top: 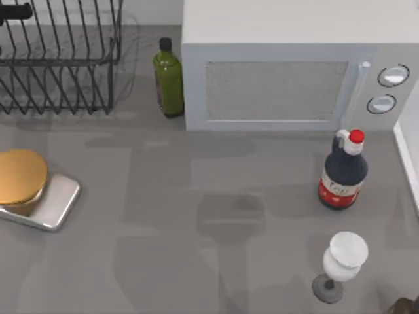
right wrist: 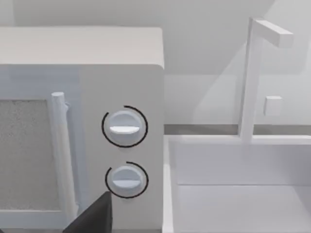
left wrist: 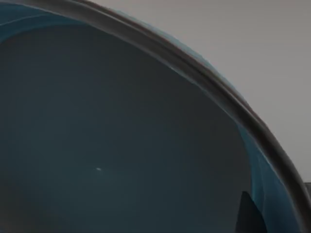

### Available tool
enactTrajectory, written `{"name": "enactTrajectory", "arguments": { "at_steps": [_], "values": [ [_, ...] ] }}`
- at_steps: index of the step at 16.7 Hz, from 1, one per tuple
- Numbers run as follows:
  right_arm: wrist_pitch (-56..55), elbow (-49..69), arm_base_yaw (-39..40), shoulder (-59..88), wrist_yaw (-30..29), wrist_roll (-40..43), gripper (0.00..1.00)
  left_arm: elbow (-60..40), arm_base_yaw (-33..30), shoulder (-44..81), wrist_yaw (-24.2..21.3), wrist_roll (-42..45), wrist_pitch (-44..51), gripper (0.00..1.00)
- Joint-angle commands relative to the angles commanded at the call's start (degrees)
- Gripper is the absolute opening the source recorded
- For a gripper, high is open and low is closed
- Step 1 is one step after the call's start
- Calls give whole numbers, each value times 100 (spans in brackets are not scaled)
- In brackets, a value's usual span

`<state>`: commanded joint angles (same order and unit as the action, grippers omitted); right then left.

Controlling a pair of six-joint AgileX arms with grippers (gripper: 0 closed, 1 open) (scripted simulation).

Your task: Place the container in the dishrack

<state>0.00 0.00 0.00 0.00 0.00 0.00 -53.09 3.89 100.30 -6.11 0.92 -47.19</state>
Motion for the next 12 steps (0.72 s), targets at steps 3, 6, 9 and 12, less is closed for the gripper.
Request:
{"name": "enactTrajectory", "arguments": {
  "at_steps": [3, 6, 9, 12],
  "values": [
    [0, 0, 0, 0, 0, 0, 100, 16, -7, 28, 6, -2, -39, 0],
    [0, 0, 0, 0, 0, 0, 100, 16, -7, 28, 6, -2, -39, 8],
    [0, 0, 0, 0, 0, 0, 100, 16, -7, 28, 6, -2, -39, 30],
    [0, 0, 0, 0, 0, 0, 100, 16, -7, 28, 6, -2, -39, 53]
  ]
}}
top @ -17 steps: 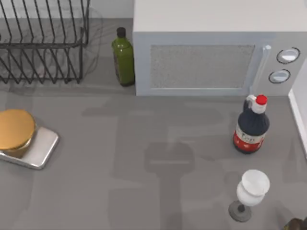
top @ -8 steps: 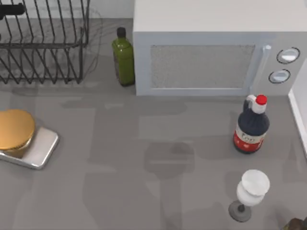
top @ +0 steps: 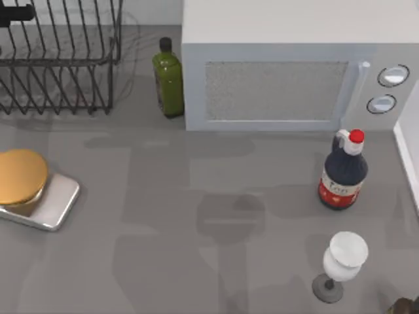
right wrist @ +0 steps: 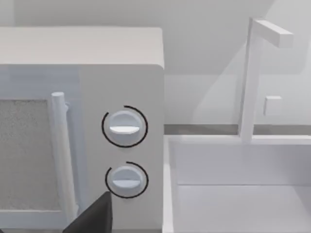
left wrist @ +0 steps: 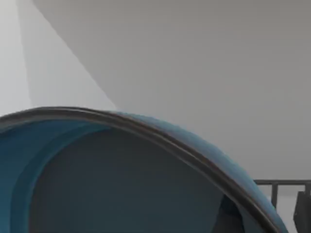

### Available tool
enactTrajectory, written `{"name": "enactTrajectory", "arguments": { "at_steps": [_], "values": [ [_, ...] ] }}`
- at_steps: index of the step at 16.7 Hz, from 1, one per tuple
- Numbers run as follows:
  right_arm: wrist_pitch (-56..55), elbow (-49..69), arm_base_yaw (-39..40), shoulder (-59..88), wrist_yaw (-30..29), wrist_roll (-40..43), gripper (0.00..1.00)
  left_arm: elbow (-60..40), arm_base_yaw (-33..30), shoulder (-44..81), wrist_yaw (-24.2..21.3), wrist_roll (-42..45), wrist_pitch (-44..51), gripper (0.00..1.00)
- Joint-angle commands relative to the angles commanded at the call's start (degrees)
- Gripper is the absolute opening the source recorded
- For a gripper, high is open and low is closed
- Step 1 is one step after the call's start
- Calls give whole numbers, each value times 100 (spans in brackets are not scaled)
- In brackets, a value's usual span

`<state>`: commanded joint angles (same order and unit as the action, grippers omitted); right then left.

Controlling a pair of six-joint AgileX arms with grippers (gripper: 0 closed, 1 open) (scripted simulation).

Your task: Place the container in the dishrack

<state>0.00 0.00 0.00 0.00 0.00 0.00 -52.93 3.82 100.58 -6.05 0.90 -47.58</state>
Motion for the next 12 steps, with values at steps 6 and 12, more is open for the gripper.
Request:
{"name": "enactTrajectory", "arguments": {
  "at_steps": [6, 12],
  "values": [
    [0, 0, 0, 0, 0, 0, 100, 0, 0, 0, 0, 0, 0, 98],
    [0, 0, 0, 0, 0, 0, 100, 0, 0, 0, 0, 0, 0, 100]
  ]
}}
